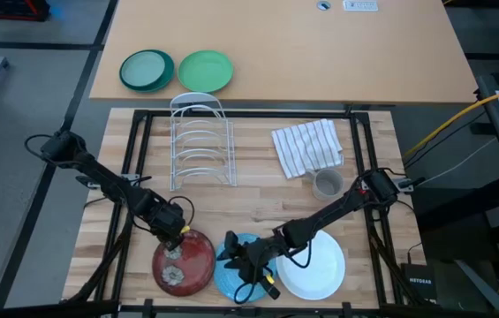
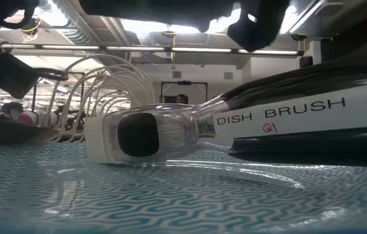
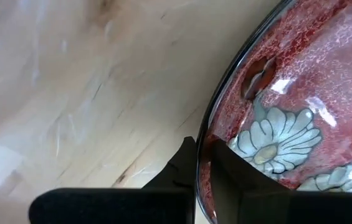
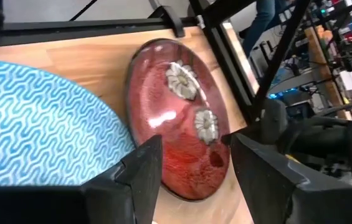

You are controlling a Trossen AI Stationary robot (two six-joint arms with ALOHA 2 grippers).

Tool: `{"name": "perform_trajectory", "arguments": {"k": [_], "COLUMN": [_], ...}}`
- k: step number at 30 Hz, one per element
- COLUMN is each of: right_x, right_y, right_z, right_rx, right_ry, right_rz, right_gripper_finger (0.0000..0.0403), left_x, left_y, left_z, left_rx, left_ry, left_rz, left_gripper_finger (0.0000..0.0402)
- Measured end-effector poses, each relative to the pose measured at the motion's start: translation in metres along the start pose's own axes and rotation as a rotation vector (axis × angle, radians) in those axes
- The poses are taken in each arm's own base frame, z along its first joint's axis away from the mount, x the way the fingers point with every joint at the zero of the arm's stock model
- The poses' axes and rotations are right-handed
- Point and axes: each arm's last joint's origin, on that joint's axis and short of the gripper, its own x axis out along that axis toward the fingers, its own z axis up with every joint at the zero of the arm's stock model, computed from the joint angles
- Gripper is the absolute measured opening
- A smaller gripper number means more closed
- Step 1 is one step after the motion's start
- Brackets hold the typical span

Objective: Sort dishes
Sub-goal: Put the red patterned plate in the dish rack

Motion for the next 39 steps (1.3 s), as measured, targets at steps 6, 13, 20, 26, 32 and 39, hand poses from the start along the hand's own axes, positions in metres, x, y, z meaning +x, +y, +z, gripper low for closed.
{"name": "perform_trajectory", "arguments": {"k": [6, 13, 20, 26, 32, 39], "right_x": [0.0, 0.002, 0.025, 0.049, 0.065, 0.078], "right_y": [-0.001, -0.007, 0.004, 0.008, -0.009, -0.021], "right_z": [-0.002, -0.011, -0.024, -0.025, -0.024, -0.032], "right_rx": [-0.027, -0.021, 0.006, 0.011, 0.017, 0.047], "right_ry": [0.008, 0.027, -0.063, -0.029, 0.013, 0.077], "right_rz": [0.003, -0.006, -0.005, -0.067, -0.102, 0.024], "right_gripper_finger": [0.0195, 0.0195, 0.0195, 0.0195, 0.0195, 0.0195], "left_x": [0.001, -0.001, -0.002, -0.002, -0.002, -0.002], "left_y": [0.006, 0.009, 0.009, 0.009, 0.009, 0.008], "left_z": [0.001, 0.006, 0.01, 0.01, 0.011, 0.011], "left_rx": [-0.137, -0.194, -0.227, -0.226, -0.226, -0.225], "left_ry": [-0.058, -0.083, -0.082, -0.082, -0.083, -0.083], "left_rz": [0.068, 0.076, 0.065, 0.063, 0.058, 0.053], "left_gripper_finger": [0.001, 0.0002, 0.0003, 0.0004, 0.0005, 0.0005]}}
